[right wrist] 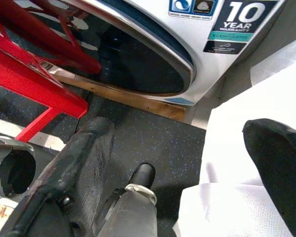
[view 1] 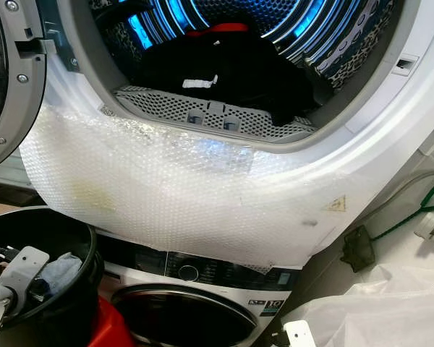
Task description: Clothes washing
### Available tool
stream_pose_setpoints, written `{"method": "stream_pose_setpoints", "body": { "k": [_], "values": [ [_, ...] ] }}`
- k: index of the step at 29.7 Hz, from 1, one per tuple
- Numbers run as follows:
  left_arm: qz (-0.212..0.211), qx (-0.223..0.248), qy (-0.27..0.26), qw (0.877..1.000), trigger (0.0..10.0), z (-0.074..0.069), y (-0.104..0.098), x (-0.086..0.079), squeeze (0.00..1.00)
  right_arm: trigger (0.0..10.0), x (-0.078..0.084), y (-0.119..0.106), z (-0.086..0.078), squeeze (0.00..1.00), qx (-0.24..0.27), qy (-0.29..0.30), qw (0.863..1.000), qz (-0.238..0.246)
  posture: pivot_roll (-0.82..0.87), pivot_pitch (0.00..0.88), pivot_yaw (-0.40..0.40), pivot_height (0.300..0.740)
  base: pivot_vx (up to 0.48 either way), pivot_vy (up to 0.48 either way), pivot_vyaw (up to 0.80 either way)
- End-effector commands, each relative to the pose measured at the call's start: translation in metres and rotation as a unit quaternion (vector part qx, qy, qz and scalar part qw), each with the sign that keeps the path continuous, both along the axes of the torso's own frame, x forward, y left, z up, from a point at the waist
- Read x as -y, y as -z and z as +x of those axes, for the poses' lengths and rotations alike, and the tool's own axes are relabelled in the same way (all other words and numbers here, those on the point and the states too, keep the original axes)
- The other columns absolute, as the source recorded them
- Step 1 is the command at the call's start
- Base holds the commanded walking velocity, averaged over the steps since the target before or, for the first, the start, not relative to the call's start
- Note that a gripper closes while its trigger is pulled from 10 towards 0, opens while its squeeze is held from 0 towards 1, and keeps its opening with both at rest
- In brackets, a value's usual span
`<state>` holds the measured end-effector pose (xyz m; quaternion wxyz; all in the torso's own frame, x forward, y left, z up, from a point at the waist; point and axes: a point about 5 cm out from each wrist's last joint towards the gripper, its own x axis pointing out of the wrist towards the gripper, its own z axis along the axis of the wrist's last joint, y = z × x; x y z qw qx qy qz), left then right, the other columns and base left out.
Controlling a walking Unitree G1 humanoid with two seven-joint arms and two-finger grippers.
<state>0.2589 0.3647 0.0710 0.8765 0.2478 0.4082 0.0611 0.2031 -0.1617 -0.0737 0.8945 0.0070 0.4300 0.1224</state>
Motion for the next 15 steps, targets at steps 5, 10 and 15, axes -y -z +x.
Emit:
{"method": "stream_pose_setpoints", "body": {
  "k": [5,10,15],
  "values": [
    [0.062,0.024,-0.022,0.998,10.0,-0.002,-0.028,-0.021,0.00,10.0,0.008,0.000,-0.002,0.00,-0.002,0.014,1.000,-0.005,0.18,0.000,-0.143,0.740,0.000,0.000,0.00],
    [0.056,0.041,-0.008,0.998,10.0,-0.003,-0.053,-0.022,0.00,10.0,0.007,0.001,-0.002,0.00,-0.004,0.012,1.000,-0.005,0.18,0.000,-0.146,0.740,0.000,0.000,0.00],
    [0.067,0.032,0.001,0.997,10.0,-0.007,-0.061,-0.027,0.00,10.0,0.008,0.001,-0.002,0.00,-0.004,0.010,1.000,-0.006,0.19,0.000,-0.144,0.740,0.000,0.000,0.00]
  ]
}}
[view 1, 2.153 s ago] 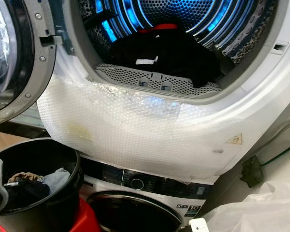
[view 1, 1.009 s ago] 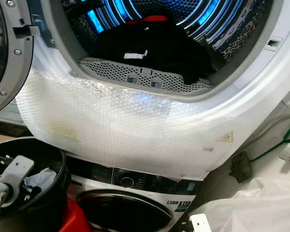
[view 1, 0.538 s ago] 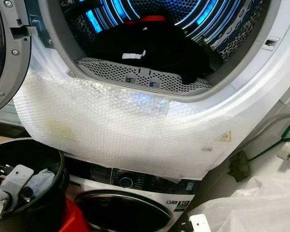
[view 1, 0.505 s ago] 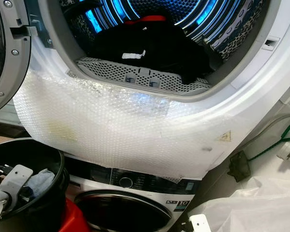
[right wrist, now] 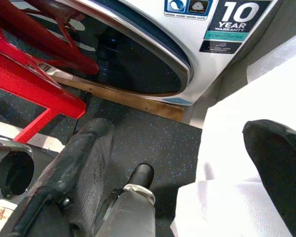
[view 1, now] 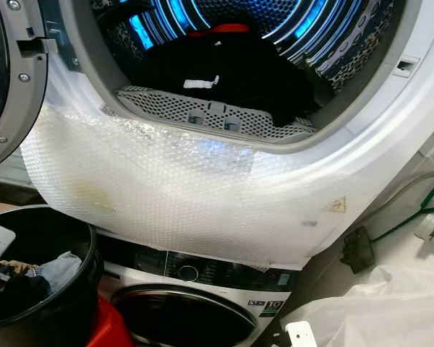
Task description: Clothes washing
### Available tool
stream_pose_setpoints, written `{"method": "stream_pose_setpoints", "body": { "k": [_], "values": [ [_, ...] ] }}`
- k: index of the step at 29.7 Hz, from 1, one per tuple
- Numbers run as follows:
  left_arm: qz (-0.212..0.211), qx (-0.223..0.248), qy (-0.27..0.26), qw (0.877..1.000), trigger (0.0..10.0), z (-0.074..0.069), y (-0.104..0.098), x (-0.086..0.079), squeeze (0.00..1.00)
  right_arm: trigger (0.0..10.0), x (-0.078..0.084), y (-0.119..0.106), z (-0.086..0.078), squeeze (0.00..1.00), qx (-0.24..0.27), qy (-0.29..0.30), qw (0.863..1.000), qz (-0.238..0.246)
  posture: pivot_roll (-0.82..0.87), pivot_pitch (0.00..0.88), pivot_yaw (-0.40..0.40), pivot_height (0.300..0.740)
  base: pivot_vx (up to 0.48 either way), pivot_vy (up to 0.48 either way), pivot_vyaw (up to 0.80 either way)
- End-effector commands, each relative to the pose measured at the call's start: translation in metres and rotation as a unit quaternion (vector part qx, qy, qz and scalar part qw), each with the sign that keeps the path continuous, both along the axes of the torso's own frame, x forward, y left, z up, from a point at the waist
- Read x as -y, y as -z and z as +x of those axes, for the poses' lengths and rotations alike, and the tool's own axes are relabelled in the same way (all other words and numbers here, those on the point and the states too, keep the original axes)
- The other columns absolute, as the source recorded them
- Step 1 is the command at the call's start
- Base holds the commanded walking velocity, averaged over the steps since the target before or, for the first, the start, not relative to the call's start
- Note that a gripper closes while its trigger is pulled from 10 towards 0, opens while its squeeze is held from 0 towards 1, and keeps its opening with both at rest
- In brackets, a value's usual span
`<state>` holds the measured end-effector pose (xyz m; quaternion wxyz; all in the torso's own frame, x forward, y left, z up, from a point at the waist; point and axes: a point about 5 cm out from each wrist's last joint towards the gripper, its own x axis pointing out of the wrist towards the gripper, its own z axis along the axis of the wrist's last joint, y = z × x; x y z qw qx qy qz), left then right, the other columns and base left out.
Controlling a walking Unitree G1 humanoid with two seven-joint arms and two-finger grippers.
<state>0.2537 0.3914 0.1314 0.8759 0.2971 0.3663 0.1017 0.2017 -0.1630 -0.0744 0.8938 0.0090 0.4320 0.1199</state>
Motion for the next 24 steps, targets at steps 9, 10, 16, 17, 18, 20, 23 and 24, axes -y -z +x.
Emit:
{"method": "stream_pose_setpoints", "body": {
  "k": [9,10,16,17,18,20,23,24],
  "values": [
    [-0.002,-0.082,0.027,0.996,10.0,-0.012,0.011,-0.002,0.00,10.0,0.006,0.000,-0.001,0.00,-0.002,0.004,1.000,-0.005,0.18,0.000,-0.127,0.740,0.000,0.000,0.00],
    [-0.002,-0.089,0.029,0.996,10.0,-0.012,0.013,-0.002,0.00,10.0,0.006,0.000,-0.001,0.00,-0.002,0.003,1.000,-0.005,0.18,0.000,-0.125,0.740,0.000,0.000,0.00],
    [0.001,-0.099,0.031,0.995,10.0,-0.008,0.018,-0.004,0.00,10.0,0.006,0.002,-0.005,0.00,-0.008,-0.006,1.000,-0.009,0.17,0.000,-0.119,0.740,0.000,0.000,0.00],
    [-0.001,-0.099,0.030,0.995,10.0,-0.008,0.019,-0.004,0.00,10.0,0.005,0.002,-0.005,0.00,-0.009,-0.006,1.000,-0.009,0.17,0.000,-0.116,0.740,0.000,0.000,0.00],
    [0.002,-0.103,0.029,0.994,10.0,-0.008,0.020,-0.004,0.00,10.0,0.005,0.002,-0.005,0.00,-0.009,-0.006,1.000,-0.008,0.17,0.000,-0.116,0.740,0.000,0.000,0.00],
    [0.034,-0.120,0.028,0.992,10.0,-0.009,0.023,-0.008,0.00,10.0,0.005,0.003,-0.006,0.00,-0.009,-0.005,1.000,-0.008,0.17,0.000,-0.113,0.740,0.000,0.000,0.00],
    [0.031,-0.124,0.018,0.992,10.0,-0.011,0.028,-0.011,0.00,10.0,0.005,0.003,-0.007,0.00,-0.010,-0.006,1.000,-0.007,0.16,0.000,-0.111,0.740,0.000,0.000,0.00],
    [0.016,-0.122,0.014,0.992,10.0,-0.011,0.032,-0.010,0.00,10.0,0.004,0.004,-0.008,0.00,-0.011,-0.007,1.000,-0.006,0.16,0.000,-0.112,0.740,0.000,0.000,0.00]
  ]
}}
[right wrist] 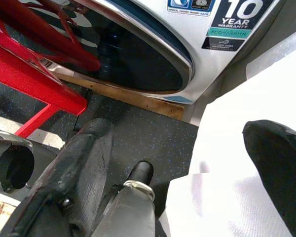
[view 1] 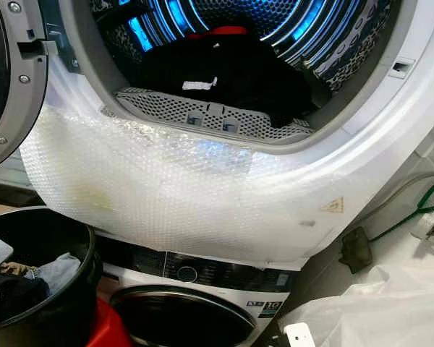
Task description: Clothes washing
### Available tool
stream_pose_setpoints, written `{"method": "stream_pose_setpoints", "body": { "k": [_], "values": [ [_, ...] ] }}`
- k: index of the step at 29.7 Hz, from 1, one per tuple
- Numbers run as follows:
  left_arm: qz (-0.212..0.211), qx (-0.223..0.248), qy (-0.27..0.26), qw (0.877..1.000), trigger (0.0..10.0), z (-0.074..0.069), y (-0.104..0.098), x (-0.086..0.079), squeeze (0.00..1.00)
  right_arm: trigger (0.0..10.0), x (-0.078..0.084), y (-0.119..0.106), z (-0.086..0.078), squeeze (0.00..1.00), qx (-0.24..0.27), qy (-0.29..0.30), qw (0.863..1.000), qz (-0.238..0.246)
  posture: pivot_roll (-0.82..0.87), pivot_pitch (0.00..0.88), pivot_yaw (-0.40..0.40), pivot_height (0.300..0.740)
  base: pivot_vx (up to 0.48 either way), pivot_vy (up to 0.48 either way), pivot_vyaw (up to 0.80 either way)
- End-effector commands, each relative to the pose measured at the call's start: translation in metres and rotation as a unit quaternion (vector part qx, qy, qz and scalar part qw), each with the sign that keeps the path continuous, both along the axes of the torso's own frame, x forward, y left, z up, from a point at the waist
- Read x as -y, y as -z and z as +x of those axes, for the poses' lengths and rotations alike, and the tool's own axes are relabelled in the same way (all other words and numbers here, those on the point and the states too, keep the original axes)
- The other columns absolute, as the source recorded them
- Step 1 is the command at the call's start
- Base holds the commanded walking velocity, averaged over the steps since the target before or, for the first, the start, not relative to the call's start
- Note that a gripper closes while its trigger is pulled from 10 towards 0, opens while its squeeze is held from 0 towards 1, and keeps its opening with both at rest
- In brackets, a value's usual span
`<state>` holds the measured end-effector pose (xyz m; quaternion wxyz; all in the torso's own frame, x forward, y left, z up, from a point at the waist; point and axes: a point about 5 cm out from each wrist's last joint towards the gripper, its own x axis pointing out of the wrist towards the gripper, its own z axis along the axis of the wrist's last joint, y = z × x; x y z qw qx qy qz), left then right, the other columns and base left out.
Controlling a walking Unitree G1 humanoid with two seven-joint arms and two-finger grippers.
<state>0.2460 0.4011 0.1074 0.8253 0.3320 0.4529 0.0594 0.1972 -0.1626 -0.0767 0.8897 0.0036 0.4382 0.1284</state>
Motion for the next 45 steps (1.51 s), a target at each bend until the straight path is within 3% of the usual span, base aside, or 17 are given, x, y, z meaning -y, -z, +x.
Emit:
{"method": "stream_pose_setpoints", "body": {
  "k": [1,6,14,19,30,35,36,40,41,44,45],
  "values": [
    [-0.011,-0.012,-0.009,1.000,10.0,-0.004,0.011,-0.001,0.00,10.0,0.004,0.002,-0.004,0.00,-0.005,0.003,1.000,-0.004,0.16,0.000,-0.112,0.740,0.000,0.000,0.00],
    [-0.056,-0.012,-0.023,0.998,10.0,-0.002,0.029,0.007,0.00,10.0,0.004,0.002,-0.004,0.00,-0.006,-0.005,1.000,-0.005,0.15,0.000,-0.126,0.740,0.000,0.000,0.00],
    [-0.085,-0.011,-0.045,0.995,10.0,-0.001,0.042,0.012,0.00,10.0,0.012,0.000,-0.003,0.00,-0.001,-0.006,1.000,-0.011,0.12,0.000,-0.143,0.740,0.000,0.000,0.00],
    [-0.062,-0.017,-0.067,0.996,10.0,-0.006,0.057,0.016,0.00,10.0,0.030,-0.001,-0.006,0.00,-0.008,-0.016,0.999,-0.031,0.10,0.000,-0.170,0.740,0.000,0.000,0.00],
    [-0.058,0.002,-0.098,0.994,10.0,-0.007,0.067,0.022,0.00,10.0,0.040,-0.002,-0.007,0.00,-0.007,-0.015,0.999,-0.038,0.07,0.000,-0.193,0.740,0.000,0.000,0.00],
    [-0.131,0.086,-0.185,0.970,10.0,-0.005,0.058,0.015,0.00,10.0,0.042,-0.002,-0.008,0.00,-0.007,-0.018,0.999,-0.039,0.05,0.000,-0.213,0.740,0.000,0.000,0.00],
    [-0.166,0.111,-0.216,0.956,10.0,-0.006,0.056,0.012,0.00,10.0,0.044,-0.003,-0.008,0.00,-0.007,-0.019,0.999,-0.041,0.05,0.000,-0.222,0.740,0.000,0.000,0.00],
    [-0.190,0.133,-0.255,0.939,10.0,-0.013,0.053,0.003,0.00,10.0,0.047,-0.003,-0.008,0.00,-0.008,-0.022,0.999,-0.045,0.06,0.000,-0.235,0.740,0.000,0.000,0.00],
    [-0.193,0.134,-0.260,0.937,10.0,-0.015,0.054,0.002,0.00,10.0,0.048,-0.003,-0.008,0.00,-0.009,-0.024,0.999,-0.046,0.06,0.000,-0.235,0.740,0.000,0.000,0.00],
    [-0.183,0.107,-0.248,0.945,10.0,-0.024,0.056,-0.003,0.00,10.0,0.052,-0.006,-0.005,0.00,-0.007,-0.026,0.998,-0.050,0.07,0.002,-0.250,0.740,0.000,0.000,0.00],
    [-0.181,0.100,-0.240,0.948,7.3,-0.025,0.057,-0.002,0.00,10.0,0.053,-0.006,-0.005,0.00,-0.007,-0.028,0.998,-0.052,0.08,0.005,-0.252,0.740,0.000,0.000,0.00]
  ]
}}
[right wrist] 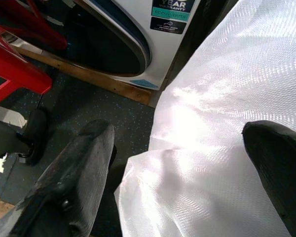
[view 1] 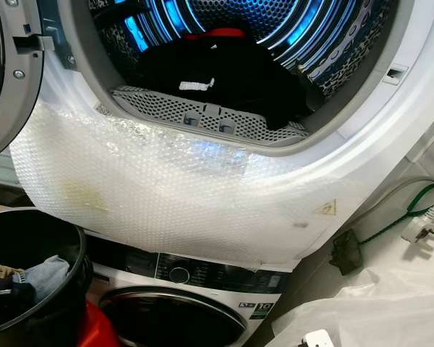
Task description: Clothes washing
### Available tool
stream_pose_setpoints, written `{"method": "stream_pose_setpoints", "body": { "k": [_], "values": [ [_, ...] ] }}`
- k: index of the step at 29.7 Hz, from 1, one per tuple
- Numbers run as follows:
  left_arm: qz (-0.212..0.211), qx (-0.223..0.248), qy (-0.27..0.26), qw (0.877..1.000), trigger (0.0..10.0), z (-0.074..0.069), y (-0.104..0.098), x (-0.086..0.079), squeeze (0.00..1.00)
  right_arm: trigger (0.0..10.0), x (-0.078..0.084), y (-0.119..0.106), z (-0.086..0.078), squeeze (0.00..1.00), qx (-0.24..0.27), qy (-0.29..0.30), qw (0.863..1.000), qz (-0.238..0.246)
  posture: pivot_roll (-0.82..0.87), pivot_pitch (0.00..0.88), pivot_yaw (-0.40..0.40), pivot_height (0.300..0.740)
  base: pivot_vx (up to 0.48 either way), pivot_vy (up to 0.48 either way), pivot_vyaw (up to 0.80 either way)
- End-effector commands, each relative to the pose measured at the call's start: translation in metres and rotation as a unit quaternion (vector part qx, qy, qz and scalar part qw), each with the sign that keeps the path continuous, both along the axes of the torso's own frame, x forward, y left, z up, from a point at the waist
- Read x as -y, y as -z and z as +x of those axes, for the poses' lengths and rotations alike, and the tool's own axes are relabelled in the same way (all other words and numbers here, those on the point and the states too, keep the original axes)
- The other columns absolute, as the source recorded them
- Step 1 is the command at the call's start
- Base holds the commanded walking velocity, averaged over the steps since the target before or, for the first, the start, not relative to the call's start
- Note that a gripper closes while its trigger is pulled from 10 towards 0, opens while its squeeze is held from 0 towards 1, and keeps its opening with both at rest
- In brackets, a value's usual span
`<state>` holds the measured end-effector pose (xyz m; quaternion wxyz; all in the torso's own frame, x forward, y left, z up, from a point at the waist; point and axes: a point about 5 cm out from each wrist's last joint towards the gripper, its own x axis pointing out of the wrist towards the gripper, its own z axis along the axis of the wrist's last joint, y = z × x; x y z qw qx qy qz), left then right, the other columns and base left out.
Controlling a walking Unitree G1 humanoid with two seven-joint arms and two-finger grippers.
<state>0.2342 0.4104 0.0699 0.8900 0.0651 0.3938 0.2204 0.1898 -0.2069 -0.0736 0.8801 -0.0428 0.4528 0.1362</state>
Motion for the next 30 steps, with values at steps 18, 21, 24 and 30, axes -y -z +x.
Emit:
{"method": "stream_pose_setpoints", "body": {
  "k": [18,21,24,30],
  "values": [
    [-0.021,-0.072,0.056,0.996,0.0,-0.008,0.029,0.020,0.00,10.0,0.000,-0.005,0.009,0.00,0.006,-0.014,1.000,-0.008,0.08,0.014,-0.252,0.740,0.000,0.000,0.00],
    [-0.017,-0.068,0.055,0.996,0.0,-0.005,0.027,0.021,0.00,10.0,-0.003,-0.001,0.002,0.00,-0.001,-0.012,1.000,-0.006,0.08,0.014,-0.244,0.740,0.000,0.000,0.00],
    [-0.014,-0.069,0.054,0.996,0.0,-0.005,0.027,0.021,0.00,10.0,-0.004,0.003,-0.005,0.00,-0.010,-0.010,1.000,-0.004,0.07,0.014,-0.238,0.740,0.000,0.000,0.00],
    [-0.014,-0.067,0.056,0.996,0.0,-0.002,0.025,0.022,0.00,10.0,-0.003,0.006,-0.010,0.00,-0.013,-0.001,1.000,-0.004,0.06,0.016,-0.227,0.740,0.000,0.000,0.00]
  ]
}}
